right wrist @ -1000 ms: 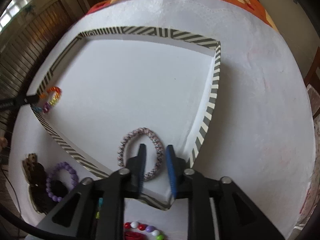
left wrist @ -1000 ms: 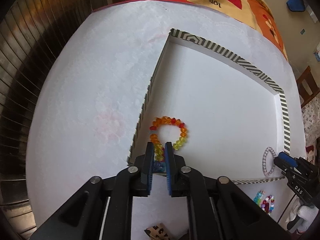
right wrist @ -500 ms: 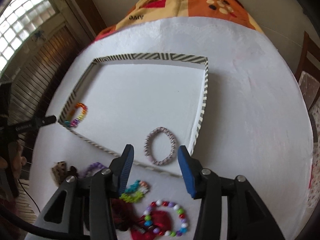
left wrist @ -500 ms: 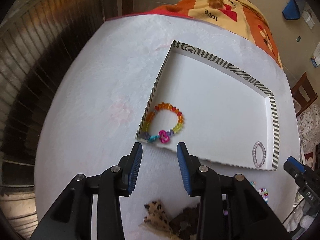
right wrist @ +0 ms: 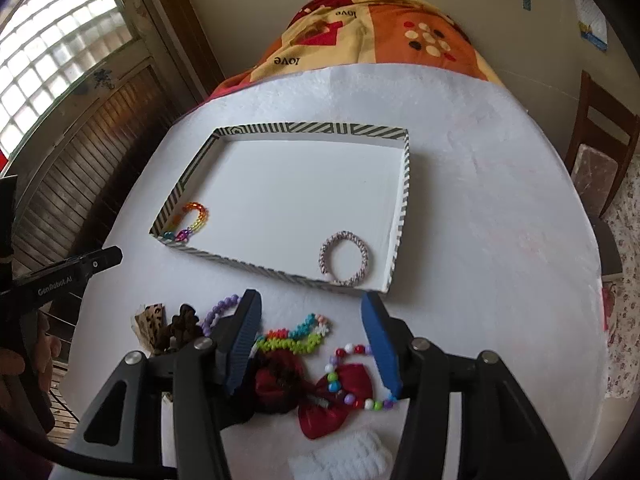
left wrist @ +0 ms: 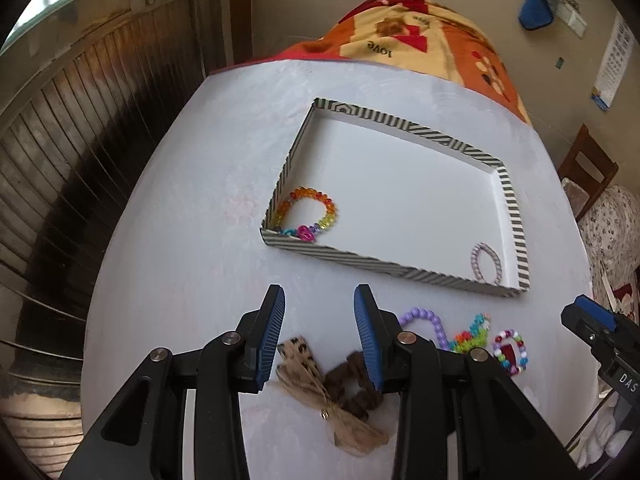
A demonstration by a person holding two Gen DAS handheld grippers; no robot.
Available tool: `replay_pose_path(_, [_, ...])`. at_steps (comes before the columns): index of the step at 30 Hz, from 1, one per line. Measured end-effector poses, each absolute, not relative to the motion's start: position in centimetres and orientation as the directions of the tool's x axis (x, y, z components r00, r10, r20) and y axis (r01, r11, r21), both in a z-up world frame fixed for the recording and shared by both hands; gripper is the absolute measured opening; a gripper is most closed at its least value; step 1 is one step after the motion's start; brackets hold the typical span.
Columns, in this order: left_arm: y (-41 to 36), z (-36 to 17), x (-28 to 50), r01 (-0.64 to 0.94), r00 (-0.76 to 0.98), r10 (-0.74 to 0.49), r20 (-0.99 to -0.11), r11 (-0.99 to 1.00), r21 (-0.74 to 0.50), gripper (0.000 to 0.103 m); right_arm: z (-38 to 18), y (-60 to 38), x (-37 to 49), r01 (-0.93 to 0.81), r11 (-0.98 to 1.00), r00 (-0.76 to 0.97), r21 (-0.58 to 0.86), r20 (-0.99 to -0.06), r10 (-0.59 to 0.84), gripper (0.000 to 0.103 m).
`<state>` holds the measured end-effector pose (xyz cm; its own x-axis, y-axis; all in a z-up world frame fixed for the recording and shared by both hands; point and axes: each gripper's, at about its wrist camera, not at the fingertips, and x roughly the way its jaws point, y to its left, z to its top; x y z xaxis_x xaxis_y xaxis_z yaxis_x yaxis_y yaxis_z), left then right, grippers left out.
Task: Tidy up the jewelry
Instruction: 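Withdraw both open grippers from the tray back to the jewelry pile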
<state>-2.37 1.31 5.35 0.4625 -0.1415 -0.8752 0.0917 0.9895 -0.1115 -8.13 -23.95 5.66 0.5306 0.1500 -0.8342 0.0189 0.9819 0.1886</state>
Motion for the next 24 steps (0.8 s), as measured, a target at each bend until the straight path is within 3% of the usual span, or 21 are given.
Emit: replay_pose_path(24, [-0.7,7.0,-9.2,0.145,0.535,-0.118,-0.836,0.988,-0.046,0.028,7.8,-21.3,-13.5,0.022,0.992,0.572,0.121,-0.816,0.087,0.06])
